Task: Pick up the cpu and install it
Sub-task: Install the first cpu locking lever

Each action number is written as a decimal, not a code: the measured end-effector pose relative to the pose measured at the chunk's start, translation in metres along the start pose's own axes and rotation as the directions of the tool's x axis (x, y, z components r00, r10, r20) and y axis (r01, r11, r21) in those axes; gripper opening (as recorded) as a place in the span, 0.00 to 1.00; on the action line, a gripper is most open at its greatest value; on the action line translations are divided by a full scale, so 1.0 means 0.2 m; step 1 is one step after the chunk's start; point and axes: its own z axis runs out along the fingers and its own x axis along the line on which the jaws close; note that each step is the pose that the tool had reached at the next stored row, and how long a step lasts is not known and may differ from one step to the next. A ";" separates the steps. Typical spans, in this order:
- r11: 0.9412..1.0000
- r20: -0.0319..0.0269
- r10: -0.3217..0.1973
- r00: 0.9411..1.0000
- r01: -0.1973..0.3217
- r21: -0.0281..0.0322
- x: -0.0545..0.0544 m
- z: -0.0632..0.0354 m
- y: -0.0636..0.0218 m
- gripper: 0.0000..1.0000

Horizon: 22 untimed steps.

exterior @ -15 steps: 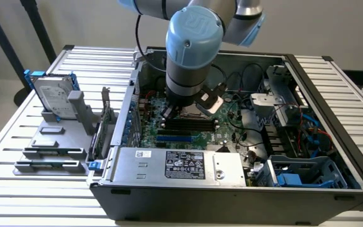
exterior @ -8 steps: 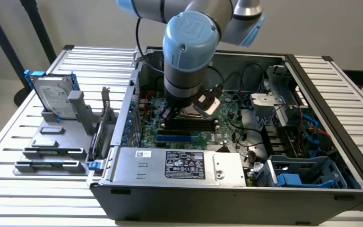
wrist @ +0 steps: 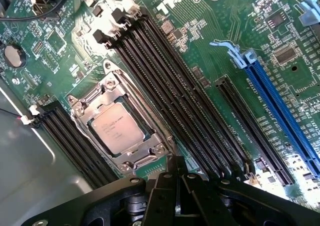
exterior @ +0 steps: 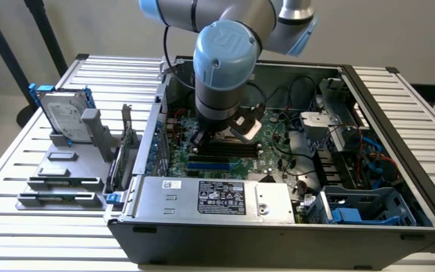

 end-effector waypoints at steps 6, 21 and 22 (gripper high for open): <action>1.000 0.002 -0.001 1.000 0.001 -0.003 0.00 0.021 0.000 0.11; 1.000 0.025 0.000 1.000 0.000 -0.017 0.07 -0.052 -0.057 0.11; 1.000 0.026 0.000 1.000 0.001 -0.016 0.08 -0.046 -0.066 0.11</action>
